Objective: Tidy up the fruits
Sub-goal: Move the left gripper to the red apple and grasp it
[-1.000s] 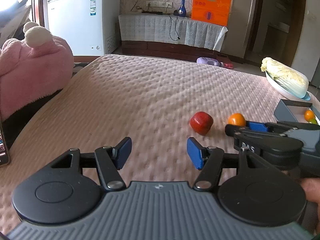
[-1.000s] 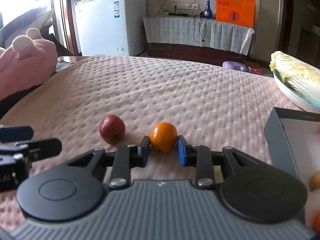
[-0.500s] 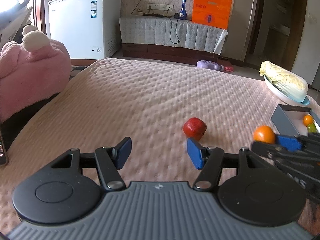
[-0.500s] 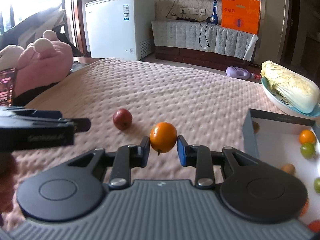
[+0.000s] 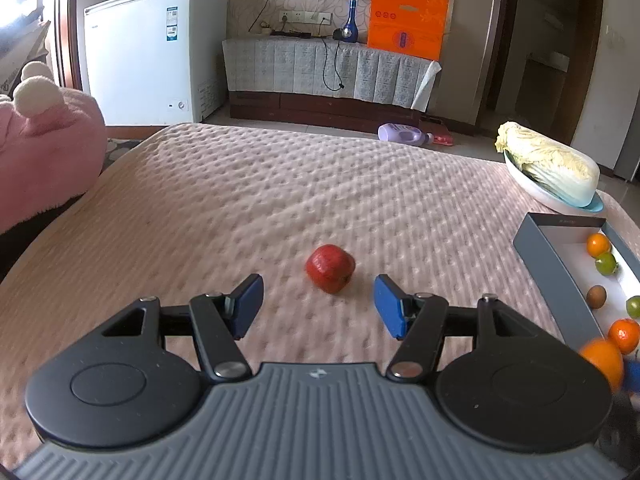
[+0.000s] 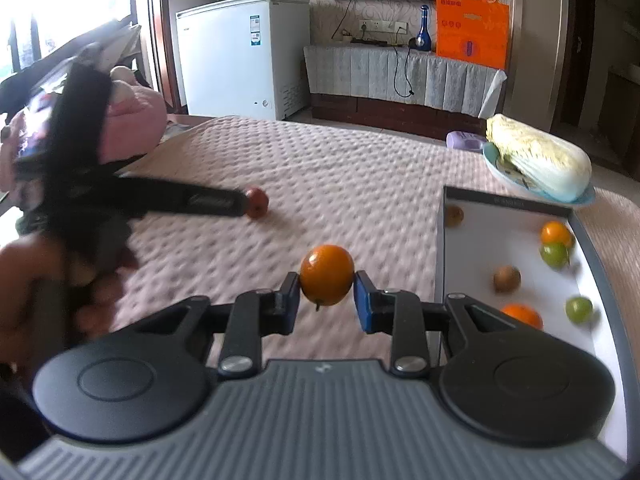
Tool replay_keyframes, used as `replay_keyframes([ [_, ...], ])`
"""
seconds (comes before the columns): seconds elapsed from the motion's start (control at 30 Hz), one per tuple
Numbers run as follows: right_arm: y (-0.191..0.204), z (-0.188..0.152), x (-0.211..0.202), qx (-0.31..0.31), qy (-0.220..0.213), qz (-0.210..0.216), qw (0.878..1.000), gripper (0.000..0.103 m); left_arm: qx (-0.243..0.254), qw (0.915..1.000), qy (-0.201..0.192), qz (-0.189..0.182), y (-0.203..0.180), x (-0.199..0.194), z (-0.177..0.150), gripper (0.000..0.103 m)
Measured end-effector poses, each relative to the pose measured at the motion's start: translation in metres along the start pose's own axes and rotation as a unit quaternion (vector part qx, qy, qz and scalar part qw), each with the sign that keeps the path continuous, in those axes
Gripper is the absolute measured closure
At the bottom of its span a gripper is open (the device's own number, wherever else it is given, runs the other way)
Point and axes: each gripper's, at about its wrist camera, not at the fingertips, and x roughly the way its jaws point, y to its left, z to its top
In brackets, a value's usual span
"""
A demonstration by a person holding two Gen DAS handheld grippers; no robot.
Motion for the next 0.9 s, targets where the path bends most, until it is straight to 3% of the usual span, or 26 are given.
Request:
replay_keyframes([
  [0.4,0.006,-0.007,-0.005,-0.001,0.009,0.030,1.000,0.071,0.022,0.9994,0.009,0.024,-0.015,0.036,0.002,0.036],
  [0.9,0.012,-0.006,0.006,-0.005,0.016,0.046,0.999,0.071,0.025,0.9994,0.020,0.011,-0.020,0.065,0.001,0.036],
])
